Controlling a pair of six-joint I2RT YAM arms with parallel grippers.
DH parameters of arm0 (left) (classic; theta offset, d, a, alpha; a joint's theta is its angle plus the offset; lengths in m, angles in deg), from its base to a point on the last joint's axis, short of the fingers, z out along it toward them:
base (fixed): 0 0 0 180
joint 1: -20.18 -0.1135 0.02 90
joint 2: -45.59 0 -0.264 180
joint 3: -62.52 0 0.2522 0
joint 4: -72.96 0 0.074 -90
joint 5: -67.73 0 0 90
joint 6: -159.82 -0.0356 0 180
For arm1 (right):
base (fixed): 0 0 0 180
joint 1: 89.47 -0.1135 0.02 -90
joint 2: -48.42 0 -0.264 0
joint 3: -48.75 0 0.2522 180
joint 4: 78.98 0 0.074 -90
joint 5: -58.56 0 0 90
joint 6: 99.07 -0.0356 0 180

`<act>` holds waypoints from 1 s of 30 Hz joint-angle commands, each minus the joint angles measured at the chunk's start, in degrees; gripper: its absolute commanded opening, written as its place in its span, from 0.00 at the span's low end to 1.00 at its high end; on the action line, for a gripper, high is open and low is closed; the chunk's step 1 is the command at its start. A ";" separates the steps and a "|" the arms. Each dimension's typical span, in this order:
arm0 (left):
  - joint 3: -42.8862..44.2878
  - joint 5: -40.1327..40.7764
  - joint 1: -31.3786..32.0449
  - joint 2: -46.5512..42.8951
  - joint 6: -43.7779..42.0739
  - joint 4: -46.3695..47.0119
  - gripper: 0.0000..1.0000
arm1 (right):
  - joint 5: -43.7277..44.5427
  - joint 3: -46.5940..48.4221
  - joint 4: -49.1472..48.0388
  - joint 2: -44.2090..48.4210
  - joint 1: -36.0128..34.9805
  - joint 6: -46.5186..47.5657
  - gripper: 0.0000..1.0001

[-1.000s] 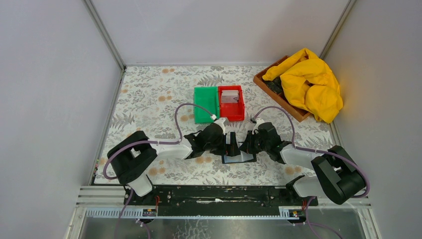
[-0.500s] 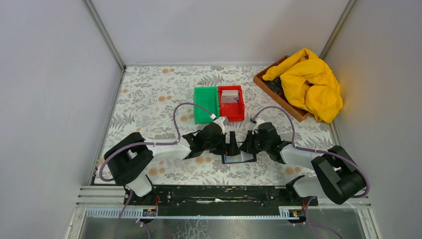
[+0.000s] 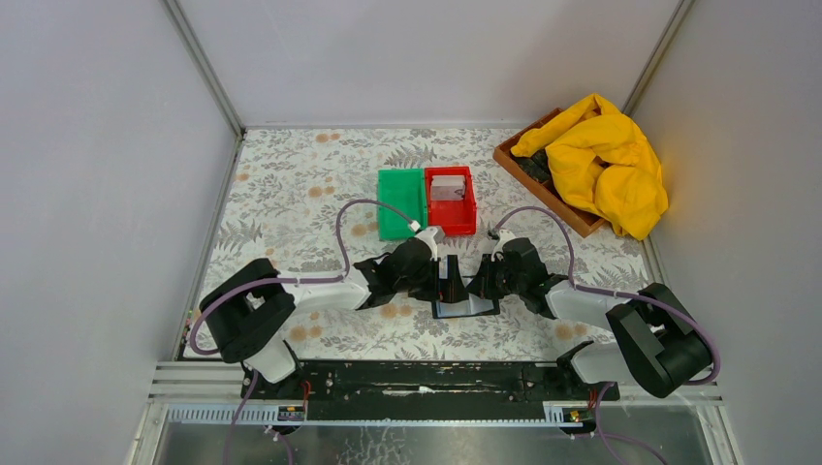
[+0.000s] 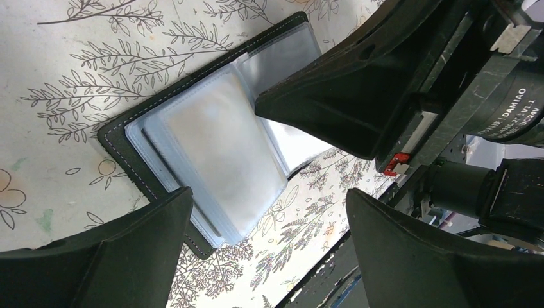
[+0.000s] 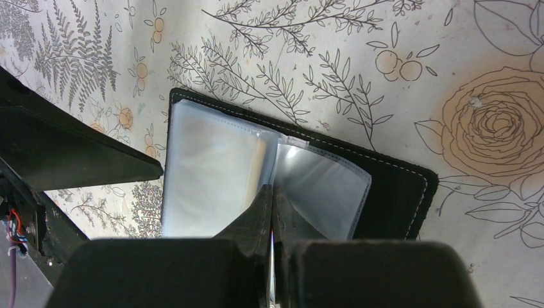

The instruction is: Take the credit cards out of the card holder

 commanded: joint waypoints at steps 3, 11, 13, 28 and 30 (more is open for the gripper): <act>0.14 1.67 0.45 -2.96 -1.41 -2.29 0.97 | -0.65 1.60 -0.07 -0.20 0.14 0.38 0.00; -1.33 -0.44 0.39 -1.19 0.06 1.16 0.97 | -0.60 1.59 -0.11 -0.22 0.17 0.38 0.00; -1.17 -0.87 0.38 -0.62 0.31 1.74 0.97 | -0.60 1.59 -0.07 -0.24 0.19 0.42 0.00; 1.28 -2.08 0.41 2.69 0.36 2.58 0.97 | -0.47 1.67 -0.08 -0.41 0.14 0.51 0.00; 1.25 -2.09 0.41 3.19 0.25 2.56 0.97 | -0.59 1.68 -0.07 -0.41 0.20 0.50 0.00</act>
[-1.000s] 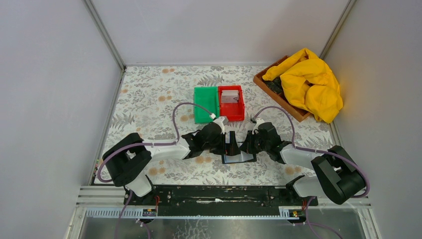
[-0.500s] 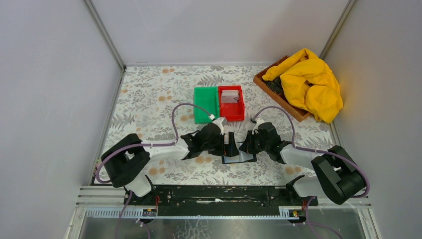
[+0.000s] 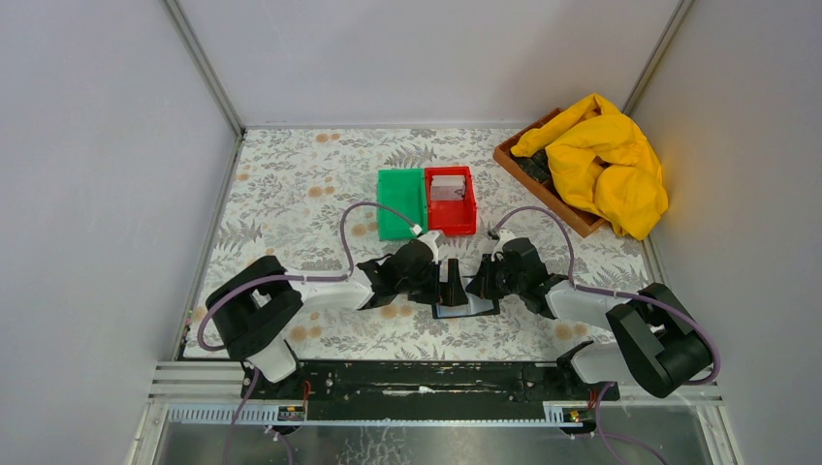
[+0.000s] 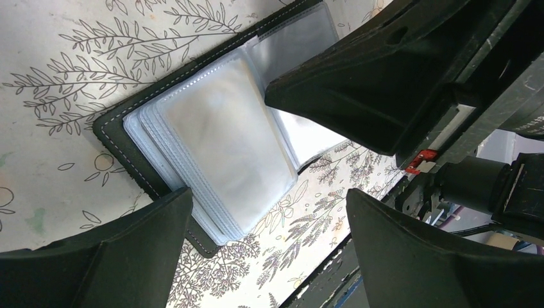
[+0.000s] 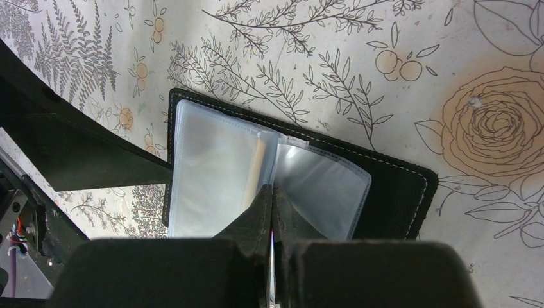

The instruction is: Take the credit cards out of the card holder

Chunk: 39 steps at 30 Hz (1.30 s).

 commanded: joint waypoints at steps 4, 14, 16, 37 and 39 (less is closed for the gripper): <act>1.91 -0.71 0.39 2.31 -0.05 2.82 0.97 | -0.58 1.59 -0.07 -0.24 0.19 0.45 0.00; 4.25 -2.33 0.40 2.67 0.41 2.90 0.97 | -0.80 1.56 -0.15 -0.33 0.14 0.44 0.00; 4.42 -2.23 0.43 2.68 0.39 2.82 0.97 | -0.46 1.56 -0.03 0.11 0.16 0.22 0.00; 4.20 -2.50 0.39 2.73 0.98 6.50 0.97 | 10.76 -1.49 2.08 11.67 0.23 0.08 0.00; 4.05 -1.58 0.40 1.43 0.44 4.97 0.97 | 9.06 -0.96 1.87 9.46 0.23 0.18 0.00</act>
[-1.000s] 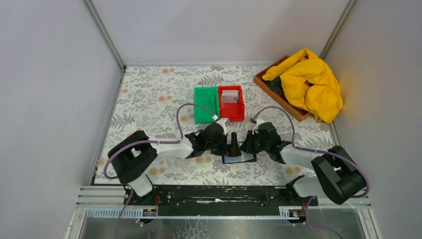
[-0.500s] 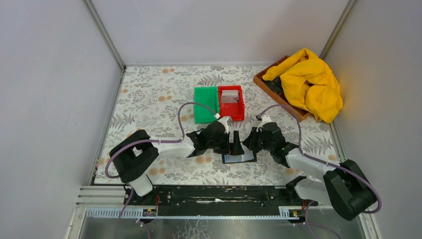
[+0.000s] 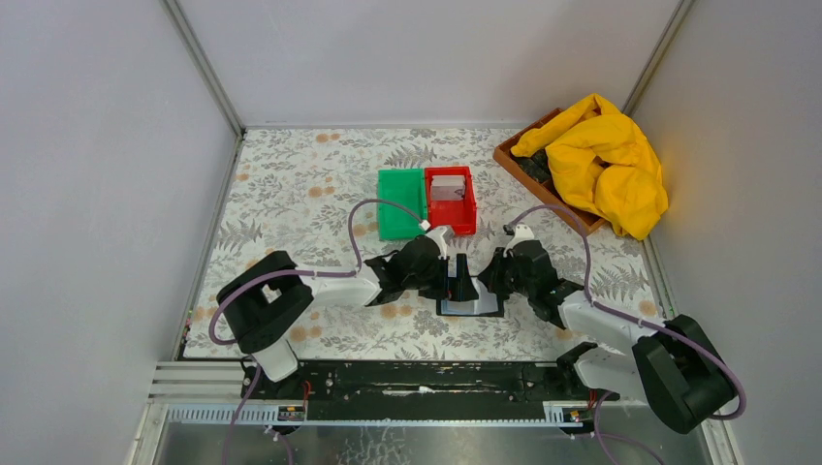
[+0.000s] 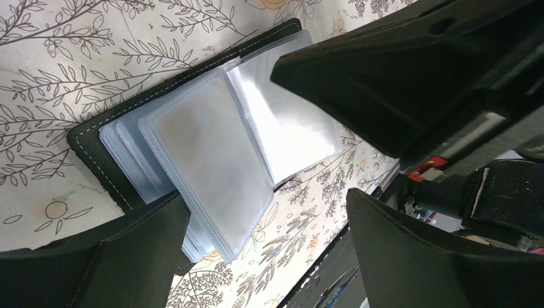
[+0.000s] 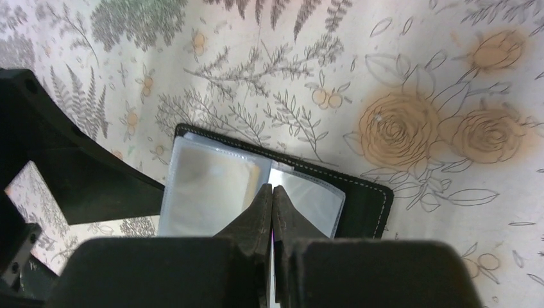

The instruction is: Take the credit cards out of the card holder

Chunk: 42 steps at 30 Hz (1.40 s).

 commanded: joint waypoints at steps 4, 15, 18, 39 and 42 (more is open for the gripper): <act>0.78 3.05 0.40 -4.81 -2.10 -3.27 0.97 | -4.96 1.45 -2.02 -4.90 0.13 0.07 0.00; -2.07 3.52 0.43 -6.82 -2.00 -3.35 0.98 | -6.12 1.70 -2.55 -6.52 0.17 -0.06 0.00; -2.02 2.14 0.38 -5.10 -1.01 -1.03 0.98 | -6.03 1.69 -2.64 -6.61 0.19 -0.13 0.00; -0.25 -0.10 0.41 -0.37 0.24 2.20 0.98 | -5.95 1.71 -2.55 -6.68 0.19 -0.13 0.00; 0.18 -0.60 0.42 -0.12 0.53 2.47 0.98 | -6.11 1.76 -2.55 -6.86 0.14 -0.15 0.00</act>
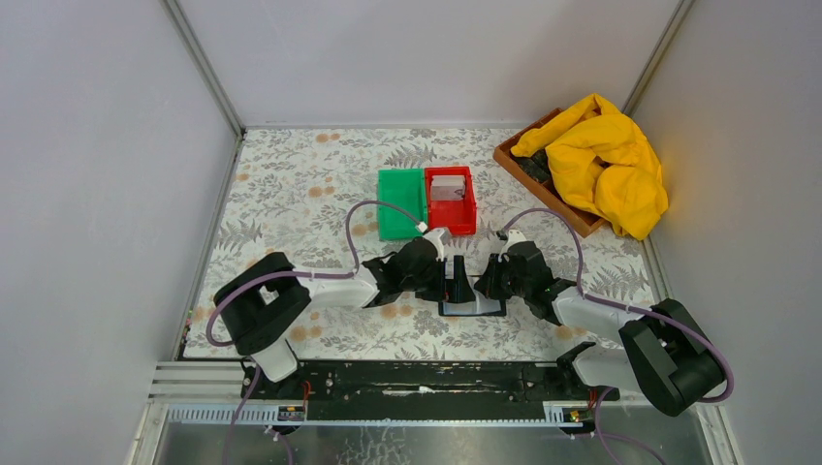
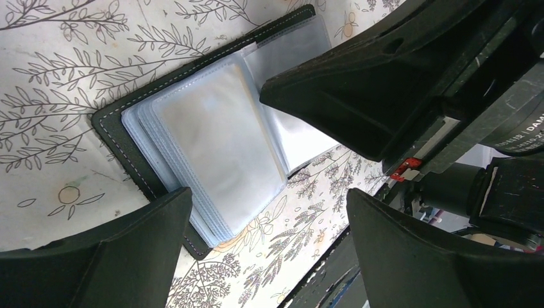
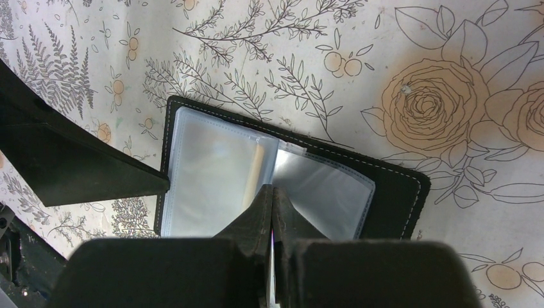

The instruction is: Take the credit cards out of the card holder

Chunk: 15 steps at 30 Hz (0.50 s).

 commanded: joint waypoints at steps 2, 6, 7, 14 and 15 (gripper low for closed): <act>1.94 -1.47 0.39 1.06 0.91 3.63 0.98 | -0.81 1.78 -1.77 -0.42 0.17 -0.13 0.00; 2.78 -2.08 0.40 1.61 1.29 3.80 0.98 | -0.98 1.78 -1.88 -0.74 0.21 -0.22 0.00; 3.02 -2.20 0.46 1.72 1.29 3.79 0.98 | -1.04 1.84 -1.88 -0.81 0.14 -0.22 0.00; 4.21 -2.32 0.40 3.15 1.38 3.76 0.98 | -1.36 1.87 -1.96 -1.07 0.13 -0.30 0.00; 4.33 -2.27 0.41 3.48 1.38 3.71 0.98 | -1.36 1.87 -1.96 -1.02 0.18 -0.31 0.00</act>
